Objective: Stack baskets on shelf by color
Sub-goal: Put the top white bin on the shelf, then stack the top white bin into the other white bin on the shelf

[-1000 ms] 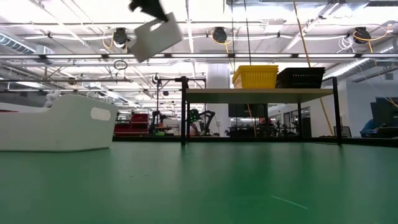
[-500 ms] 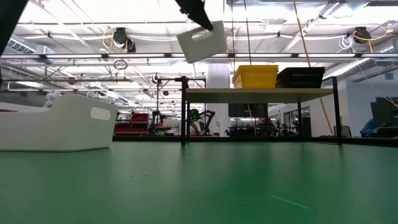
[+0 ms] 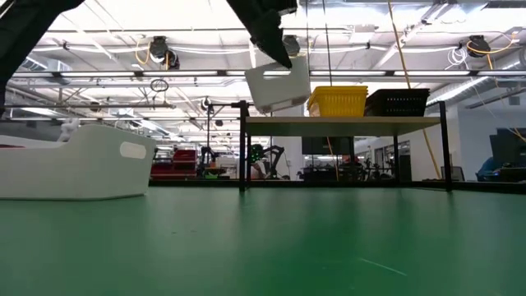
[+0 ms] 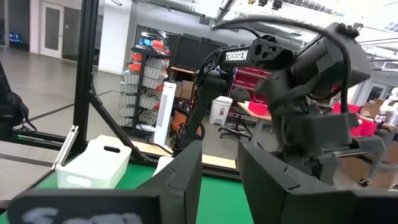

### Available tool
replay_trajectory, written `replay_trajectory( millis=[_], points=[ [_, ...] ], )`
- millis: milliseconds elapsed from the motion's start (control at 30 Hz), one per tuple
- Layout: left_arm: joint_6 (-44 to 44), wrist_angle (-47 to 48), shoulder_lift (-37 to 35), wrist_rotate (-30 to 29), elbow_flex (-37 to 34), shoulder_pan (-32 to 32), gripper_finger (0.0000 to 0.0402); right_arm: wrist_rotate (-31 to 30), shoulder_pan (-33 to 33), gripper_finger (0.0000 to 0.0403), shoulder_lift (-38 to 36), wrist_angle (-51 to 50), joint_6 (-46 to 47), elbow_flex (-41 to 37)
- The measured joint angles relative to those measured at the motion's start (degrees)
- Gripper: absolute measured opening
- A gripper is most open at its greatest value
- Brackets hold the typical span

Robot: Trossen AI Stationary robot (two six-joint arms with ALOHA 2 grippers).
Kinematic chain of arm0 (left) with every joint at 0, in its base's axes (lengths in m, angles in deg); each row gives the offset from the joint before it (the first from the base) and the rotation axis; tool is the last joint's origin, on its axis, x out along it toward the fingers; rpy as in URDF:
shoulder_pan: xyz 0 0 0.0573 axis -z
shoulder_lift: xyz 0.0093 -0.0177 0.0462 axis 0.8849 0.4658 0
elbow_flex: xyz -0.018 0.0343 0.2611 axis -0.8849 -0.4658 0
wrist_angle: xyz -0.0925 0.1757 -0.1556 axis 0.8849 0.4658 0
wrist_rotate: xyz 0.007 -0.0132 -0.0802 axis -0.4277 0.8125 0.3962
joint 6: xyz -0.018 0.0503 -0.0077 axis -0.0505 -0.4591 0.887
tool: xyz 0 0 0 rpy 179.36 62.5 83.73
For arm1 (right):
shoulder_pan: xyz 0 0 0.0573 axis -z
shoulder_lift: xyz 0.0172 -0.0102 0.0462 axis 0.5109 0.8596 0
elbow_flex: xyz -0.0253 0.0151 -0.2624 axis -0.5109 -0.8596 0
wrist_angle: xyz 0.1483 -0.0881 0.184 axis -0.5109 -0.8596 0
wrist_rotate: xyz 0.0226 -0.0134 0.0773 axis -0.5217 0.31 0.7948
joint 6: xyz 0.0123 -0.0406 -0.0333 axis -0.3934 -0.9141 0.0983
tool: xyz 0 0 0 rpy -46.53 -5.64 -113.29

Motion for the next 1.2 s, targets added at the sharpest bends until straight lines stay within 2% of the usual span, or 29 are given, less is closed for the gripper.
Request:
replay_trajectory(
  millis=[533, 767, 933, 1100, 1200],
  points=[
    [3.64, 0.64, 0.03, 1.13, -0.07, -0.99, 0.0007, 0.00, 0.00, 0.0100, 0.02, -0.69, 0.50, 0.00],
    [3.95, 0.92, 2.67, 0.96, -0.13, -1.08, 0.0013, 0.00, 0.00, 0.0100, 0.02, -1.15, 0.93, 0.02],
    [4.04, 1.15, 3.56, -0.12, -0.12, -1.43, 0.0051, 0.02, 0.00, 0.0100, 0.02, -1.54, 0.93, 0.02],
    [4.47, 0.37, 2.24, -1.01, -0.15, -1.38, 0.0110, 0.02, 0.00, 0.0100, 0.02, -2.15, 0.87, 0.02],
    [4.74, 0.09, 0.38, -3.76, -0.14, -0.93, 0.0143, 0.02, 0.00, 0.0100, 0.16, -2.68, 0.73, 0.02]
  ],
)
